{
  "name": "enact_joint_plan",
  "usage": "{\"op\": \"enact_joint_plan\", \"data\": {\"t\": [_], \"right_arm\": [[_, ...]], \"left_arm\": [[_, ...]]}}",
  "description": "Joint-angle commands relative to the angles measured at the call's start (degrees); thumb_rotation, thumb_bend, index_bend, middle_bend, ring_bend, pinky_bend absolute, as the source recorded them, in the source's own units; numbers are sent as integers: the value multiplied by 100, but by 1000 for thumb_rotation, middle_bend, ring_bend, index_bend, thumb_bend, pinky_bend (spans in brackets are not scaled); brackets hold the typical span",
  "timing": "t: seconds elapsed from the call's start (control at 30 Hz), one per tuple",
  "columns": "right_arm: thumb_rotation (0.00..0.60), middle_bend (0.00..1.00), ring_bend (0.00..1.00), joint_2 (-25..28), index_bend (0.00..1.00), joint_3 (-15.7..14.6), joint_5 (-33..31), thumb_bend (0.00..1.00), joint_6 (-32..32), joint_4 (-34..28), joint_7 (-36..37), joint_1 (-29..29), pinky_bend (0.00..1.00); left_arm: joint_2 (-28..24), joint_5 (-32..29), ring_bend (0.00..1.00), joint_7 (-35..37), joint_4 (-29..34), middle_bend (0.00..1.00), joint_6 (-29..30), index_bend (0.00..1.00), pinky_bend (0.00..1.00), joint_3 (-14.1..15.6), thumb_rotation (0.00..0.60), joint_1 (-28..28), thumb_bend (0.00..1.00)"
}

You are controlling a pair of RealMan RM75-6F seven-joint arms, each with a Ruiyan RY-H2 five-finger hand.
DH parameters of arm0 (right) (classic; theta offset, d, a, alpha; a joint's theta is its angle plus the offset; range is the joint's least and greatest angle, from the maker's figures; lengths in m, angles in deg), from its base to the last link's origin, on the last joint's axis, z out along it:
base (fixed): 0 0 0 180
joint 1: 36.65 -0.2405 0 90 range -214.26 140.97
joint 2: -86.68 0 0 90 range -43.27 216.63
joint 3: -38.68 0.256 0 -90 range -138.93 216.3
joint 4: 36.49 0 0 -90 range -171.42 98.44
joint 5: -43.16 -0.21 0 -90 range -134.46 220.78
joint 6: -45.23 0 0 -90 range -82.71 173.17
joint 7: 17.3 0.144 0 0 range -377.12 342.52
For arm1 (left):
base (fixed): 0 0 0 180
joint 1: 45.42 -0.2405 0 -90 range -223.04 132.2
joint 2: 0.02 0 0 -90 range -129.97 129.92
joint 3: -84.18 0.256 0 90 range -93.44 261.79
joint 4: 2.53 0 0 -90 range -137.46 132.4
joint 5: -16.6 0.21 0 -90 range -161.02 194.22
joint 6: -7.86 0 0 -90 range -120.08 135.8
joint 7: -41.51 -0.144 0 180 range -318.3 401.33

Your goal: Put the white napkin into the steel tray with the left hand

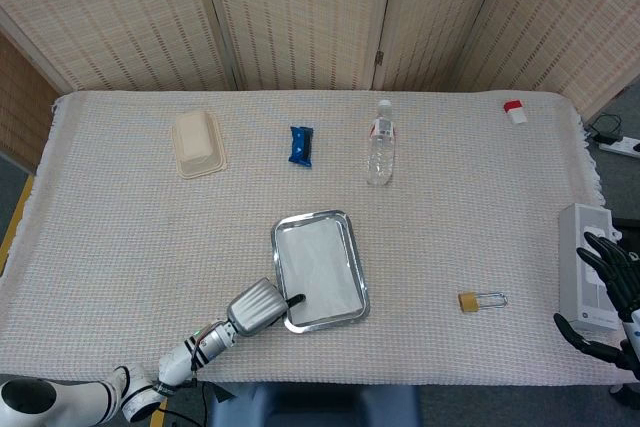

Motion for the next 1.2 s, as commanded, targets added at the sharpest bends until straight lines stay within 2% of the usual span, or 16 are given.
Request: {"op": "enact_joint_plan", "data": {"t": [0.03, 0.83, 1.2], "right_arm": [[600, 0, 0, 12, 0, -5, -27, 397, 58, -2, 54, -22, 0], [600, 0, 0, -22, 0, 48, -70, 397, 34, -33, -76, 9, 0], [600, 0, 0, -48, 0, 40, -17, 398, 58, -56, -186, 6, 0]], "left_arm": [[57, 28, 1000, 89, -135, 1000, 31, 343, 1000, -37, 600, 50, 890], [169, -8, 1000, 461, -697, 1000, 178, 306, 1000, -11, 600, 33, 890], [-161, 181, 1000, 347, -244, 1000, 774, 299, 1000, 16, 600, -114, 861]]}}
